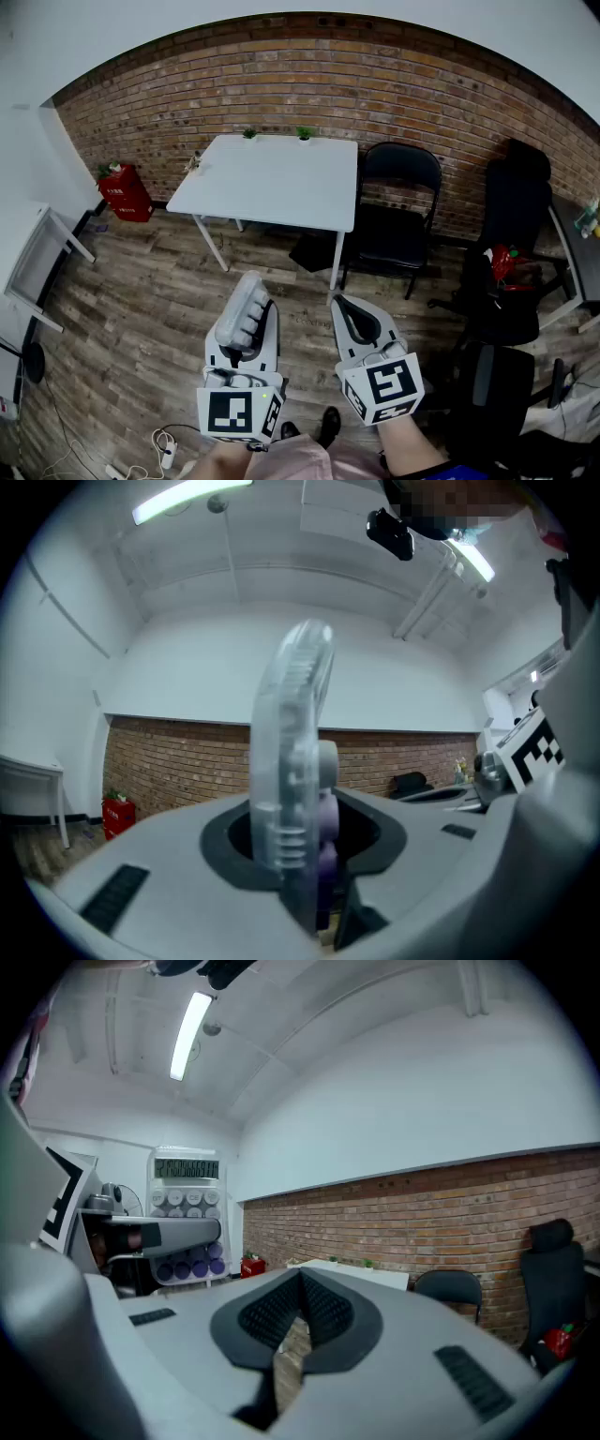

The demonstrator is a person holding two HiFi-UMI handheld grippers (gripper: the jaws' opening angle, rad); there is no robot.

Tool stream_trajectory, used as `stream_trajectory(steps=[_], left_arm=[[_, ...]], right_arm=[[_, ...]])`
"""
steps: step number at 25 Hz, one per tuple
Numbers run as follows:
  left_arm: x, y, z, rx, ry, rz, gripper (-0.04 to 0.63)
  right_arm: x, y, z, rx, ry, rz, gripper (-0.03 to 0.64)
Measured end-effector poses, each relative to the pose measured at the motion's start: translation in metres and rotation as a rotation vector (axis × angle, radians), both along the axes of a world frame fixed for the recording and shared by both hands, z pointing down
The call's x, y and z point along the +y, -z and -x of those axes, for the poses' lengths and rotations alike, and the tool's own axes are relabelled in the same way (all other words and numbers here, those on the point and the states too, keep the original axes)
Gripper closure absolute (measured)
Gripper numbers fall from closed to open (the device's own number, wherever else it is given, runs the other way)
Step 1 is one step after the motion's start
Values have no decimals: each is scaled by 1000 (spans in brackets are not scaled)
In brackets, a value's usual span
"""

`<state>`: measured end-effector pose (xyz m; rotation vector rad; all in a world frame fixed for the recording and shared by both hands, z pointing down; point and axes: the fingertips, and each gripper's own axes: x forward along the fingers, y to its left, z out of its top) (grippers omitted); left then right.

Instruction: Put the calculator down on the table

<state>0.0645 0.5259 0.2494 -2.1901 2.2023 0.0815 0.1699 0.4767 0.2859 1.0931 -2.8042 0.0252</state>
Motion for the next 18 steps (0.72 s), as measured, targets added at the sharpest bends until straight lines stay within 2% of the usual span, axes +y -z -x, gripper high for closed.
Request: stream_trajectory(steps=[18], left_arm=[[-29,-8,-39,3,45,22,459]], right_arm=[[-31,-9,-39,-17,67,11,604]])
